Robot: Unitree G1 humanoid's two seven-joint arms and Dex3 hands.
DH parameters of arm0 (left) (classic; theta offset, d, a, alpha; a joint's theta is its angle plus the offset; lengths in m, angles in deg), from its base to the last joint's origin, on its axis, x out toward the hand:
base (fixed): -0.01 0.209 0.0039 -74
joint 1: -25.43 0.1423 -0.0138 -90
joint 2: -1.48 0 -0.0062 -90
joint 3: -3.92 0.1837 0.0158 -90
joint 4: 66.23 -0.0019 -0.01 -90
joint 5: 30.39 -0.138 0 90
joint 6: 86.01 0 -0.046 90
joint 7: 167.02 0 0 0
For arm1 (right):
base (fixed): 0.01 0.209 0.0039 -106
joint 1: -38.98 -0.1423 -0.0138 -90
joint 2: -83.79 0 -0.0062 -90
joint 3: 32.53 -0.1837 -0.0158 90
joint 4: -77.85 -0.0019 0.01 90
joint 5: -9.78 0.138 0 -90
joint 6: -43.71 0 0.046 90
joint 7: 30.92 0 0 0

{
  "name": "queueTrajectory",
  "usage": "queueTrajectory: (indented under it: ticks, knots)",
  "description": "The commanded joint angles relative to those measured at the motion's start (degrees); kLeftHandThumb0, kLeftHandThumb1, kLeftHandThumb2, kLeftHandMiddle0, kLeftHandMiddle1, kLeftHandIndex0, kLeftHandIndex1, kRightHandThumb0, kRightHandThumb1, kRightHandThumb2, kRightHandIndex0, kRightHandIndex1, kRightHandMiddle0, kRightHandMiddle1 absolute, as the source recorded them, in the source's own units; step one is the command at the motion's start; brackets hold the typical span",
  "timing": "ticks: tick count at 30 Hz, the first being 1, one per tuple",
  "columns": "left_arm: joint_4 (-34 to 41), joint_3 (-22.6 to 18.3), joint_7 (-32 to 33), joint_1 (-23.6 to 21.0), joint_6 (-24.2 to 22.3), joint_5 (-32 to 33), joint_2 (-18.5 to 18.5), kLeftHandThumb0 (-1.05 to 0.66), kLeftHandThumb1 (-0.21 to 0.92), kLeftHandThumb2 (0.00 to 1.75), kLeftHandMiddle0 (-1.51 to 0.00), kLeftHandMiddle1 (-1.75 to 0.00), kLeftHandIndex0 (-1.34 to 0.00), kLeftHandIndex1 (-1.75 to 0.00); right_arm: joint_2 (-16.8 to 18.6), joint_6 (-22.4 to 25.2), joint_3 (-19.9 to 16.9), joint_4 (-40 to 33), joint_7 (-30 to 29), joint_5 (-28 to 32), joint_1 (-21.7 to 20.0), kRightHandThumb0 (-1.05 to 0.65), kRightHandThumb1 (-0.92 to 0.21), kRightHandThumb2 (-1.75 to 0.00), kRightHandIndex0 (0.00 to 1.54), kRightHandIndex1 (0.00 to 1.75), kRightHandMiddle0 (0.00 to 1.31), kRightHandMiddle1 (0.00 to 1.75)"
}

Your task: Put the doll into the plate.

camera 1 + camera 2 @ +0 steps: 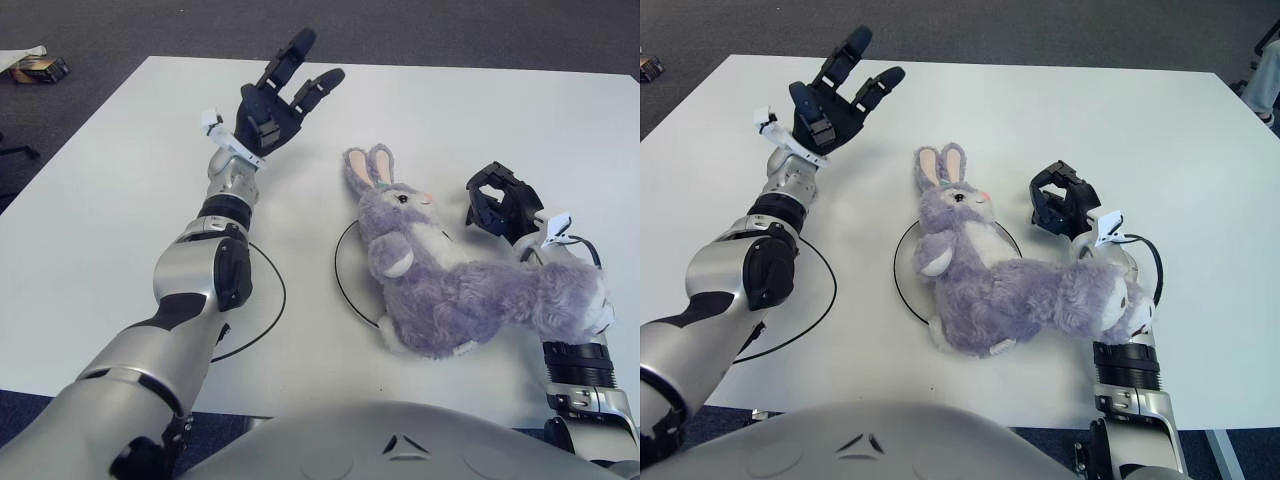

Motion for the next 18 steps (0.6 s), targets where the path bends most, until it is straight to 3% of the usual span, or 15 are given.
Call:
queueTrajectory:
  ticks: [1, 5, 9, 18]
  knots:
    - [0.25, -0.29, 3.20, 0.79, 0.37, -1.36, 0.22, -1.05, 0.92, 1.02, -0.11, -0.71, 0.00, -0.18, 0.84, 4.19, 1.66, 3.98, 1.40, -0.52, 3.97, -0.38, -0.73, -0.79, 0.84, 1.75, 0.31, 1.75]
    - [5.37, 1.69, 11.21, 4.21, 5.13, -5.12, -0.13, -1.03, 0.92, 1.03, -0.16, -0.76, 0.00, -0.27, 0.74, 4.20, 1.70, 4.25, 1.38, -0.64, 3.85, -0.38, -0.71, -0.81, 0.86, 1.75, 0.32, 1.75]
    - [5.91, 4.31, 19.34, 5.22, 8.77, -10.42, 0.18, -1.01, 0.92, 1.04, -0.20, -0.79, 0.00, -0.34, 0.71, 4.23, 1.72, 4.57, 1.36, -0.68, 3.64, -0.38, -0.70, -0.82, 0.86, 1.75, 0.33, 1.75]
    - [6.27, 7.11, 25.74, 7.91, 9.67, -14.79, -0.11, -1.00, 0.92, 1.03, -0.23, -0.80, 0.00, -0.37, 0.81, 4.28, 1.70, 4.61, 1.24, -0.65, 3.59, -0.38, -0.69, -0.84, 0.85, 1.75, 0.34, 1.75]
